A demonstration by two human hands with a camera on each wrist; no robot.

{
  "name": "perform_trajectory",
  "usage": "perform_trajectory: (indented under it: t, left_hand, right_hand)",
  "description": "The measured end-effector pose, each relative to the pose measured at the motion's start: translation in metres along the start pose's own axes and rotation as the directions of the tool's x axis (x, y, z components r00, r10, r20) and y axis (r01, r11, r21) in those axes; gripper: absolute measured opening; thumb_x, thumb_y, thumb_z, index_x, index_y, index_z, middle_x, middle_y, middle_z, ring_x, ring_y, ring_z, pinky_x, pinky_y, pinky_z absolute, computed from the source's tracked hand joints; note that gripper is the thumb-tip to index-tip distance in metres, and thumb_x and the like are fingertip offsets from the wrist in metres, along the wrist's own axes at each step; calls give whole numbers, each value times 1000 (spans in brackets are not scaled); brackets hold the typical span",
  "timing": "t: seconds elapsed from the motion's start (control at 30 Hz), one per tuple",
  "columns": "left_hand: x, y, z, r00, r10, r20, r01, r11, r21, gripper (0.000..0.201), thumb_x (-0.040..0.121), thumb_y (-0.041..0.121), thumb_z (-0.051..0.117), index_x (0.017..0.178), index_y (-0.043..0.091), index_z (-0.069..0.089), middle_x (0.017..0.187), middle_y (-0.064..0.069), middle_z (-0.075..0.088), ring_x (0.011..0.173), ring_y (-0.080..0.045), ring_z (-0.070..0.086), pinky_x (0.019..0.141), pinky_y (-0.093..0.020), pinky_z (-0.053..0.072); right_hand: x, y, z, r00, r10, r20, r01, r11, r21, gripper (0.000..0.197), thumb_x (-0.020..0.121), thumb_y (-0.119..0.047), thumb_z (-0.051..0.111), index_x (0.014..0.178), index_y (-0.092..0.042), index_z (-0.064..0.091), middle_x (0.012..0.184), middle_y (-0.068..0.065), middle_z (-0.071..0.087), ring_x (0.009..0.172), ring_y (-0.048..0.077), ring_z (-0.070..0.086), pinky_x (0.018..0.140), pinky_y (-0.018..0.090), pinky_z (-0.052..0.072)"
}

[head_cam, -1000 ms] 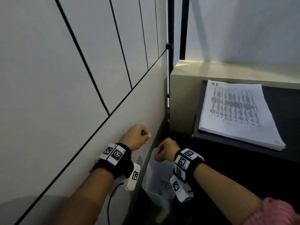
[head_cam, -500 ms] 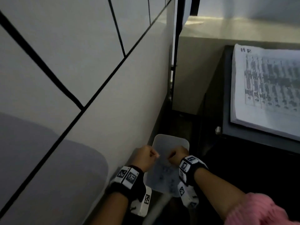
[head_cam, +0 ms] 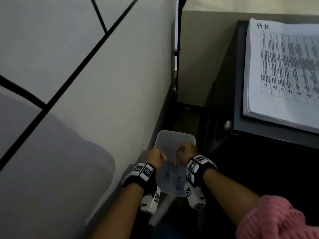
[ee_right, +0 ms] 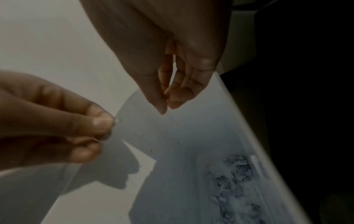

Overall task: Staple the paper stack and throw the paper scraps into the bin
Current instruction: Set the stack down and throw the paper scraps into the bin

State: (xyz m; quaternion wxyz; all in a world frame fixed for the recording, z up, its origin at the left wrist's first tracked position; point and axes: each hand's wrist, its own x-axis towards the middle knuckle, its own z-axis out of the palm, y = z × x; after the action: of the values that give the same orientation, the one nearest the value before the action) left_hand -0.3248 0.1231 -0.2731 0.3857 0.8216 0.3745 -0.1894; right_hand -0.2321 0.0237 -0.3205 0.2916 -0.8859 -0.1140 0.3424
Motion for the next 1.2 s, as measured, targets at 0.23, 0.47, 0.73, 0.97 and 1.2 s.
perform_trajectory:
  t: [0.23, 0.47, 0.73, 0.97, 1.2]
  left_hand:
    - [23, -6, 18, 999, -50, 2, 50, 997, -51, 32, 85, 0, 54, 55, 5, 64, 70, -22, 67, 85, -36, 70, 81, -41, 58]
    - [14, 6, 14, 998, -61, 17, 58, 992, 108, 19, 78, 12, 68, 63, 0, 71, 73, -14, 71, 89, -30, 70, 78, -32, 56]
    - [-20, 26, -18, 999, 15, -48, -3, 973, 232, 29, 92, 23, 51, 112, 9, 65, 116, -18, 67, 106, -32, 64, 89, -34, 50]
    - [-80, 112, -67, 933, 327, -150, -257, 898, 357, 52, 87, 27, 59, 136, 18, 43, 132, -17, 49, 120, -30, 54, 101, -36, 45]
    - [-161, 237, -72, 690, 689, -221, -552, 699, 455, 44, 87, 20, 59, 130, 16, 51, 128, -13, 50, 120, -28, 50, 105, -35, 39]
  right_hand:
    - [-1, 9, -3, 999, 44, -9, -43, 990, 133, 25, 88, -6, 49, 106, -5, 66, 117, 16, 64, 108, 32, 59, 89, 31, 47]
    - [-14, 3, -13, 996, 38, 85, -50, 988, 144, 25, 87, -6, 54, 110, -3, 64, 119, 15, 63, 112, 30, 57, 88, 27, 45]
    - [-81, -34, -56, 948, -267, 176, 240, 958, 157, 30, 85, -15, 59, 113, -6, 62, 115, 15, 66, 108, 28, 60, 92, 28, 47]
    - [-164, -44, -154, 842, -533, 83, 503, 831, 237, 30, 81, -10, 62, 111, -11, 63, 96, 4, 59, 85, 14, 55, 81, 30, 49]
    - [-231, -5, -291, 805, -562, -190, 593, 771, 231, 20, 84, -6, 63, 103, -11, 66, 92, 6, 64, 85, 18, 60, 88, 28, 50]
